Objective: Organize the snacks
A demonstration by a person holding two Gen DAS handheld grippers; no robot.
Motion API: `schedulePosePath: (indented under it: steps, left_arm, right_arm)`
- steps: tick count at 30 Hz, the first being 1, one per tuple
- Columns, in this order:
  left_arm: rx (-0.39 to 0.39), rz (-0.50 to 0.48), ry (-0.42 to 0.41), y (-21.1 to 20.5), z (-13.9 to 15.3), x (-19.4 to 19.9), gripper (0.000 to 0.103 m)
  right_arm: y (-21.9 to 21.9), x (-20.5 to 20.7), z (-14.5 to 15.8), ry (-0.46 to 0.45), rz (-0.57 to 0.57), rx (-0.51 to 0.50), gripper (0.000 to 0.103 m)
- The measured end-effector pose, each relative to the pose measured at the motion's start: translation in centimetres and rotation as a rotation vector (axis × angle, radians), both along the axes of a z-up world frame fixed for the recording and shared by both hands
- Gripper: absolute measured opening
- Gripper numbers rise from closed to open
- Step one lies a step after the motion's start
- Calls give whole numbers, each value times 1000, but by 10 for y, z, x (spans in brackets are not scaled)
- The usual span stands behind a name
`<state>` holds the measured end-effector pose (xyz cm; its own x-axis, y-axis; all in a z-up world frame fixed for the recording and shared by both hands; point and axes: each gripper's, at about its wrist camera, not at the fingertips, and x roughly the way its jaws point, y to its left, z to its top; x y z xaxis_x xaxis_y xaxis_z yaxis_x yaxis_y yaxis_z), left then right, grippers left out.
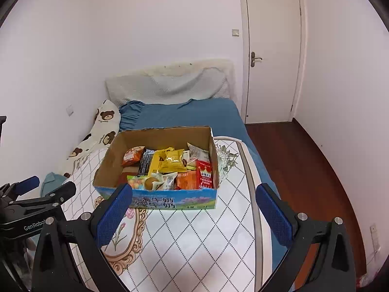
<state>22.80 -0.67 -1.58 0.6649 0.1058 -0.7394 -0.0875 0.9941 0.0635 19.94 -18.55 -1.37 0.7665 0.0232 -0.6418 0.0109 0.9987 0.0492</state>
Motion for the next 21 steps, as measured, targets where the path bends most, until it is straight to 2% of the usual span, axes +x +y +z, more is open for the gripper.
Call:
schedulePosePath:
  steps: [11, 21]
  left_arm:
    - [16, 23, 16, 1, -9, 21, 103]
    - [5, 23, 12, 1, -7, 23, 103]
  right_arm:
    - [5, 40, -23, 48, 11, 7, 103]
    - [9, 53, -29, 57, 17, -2, 103]
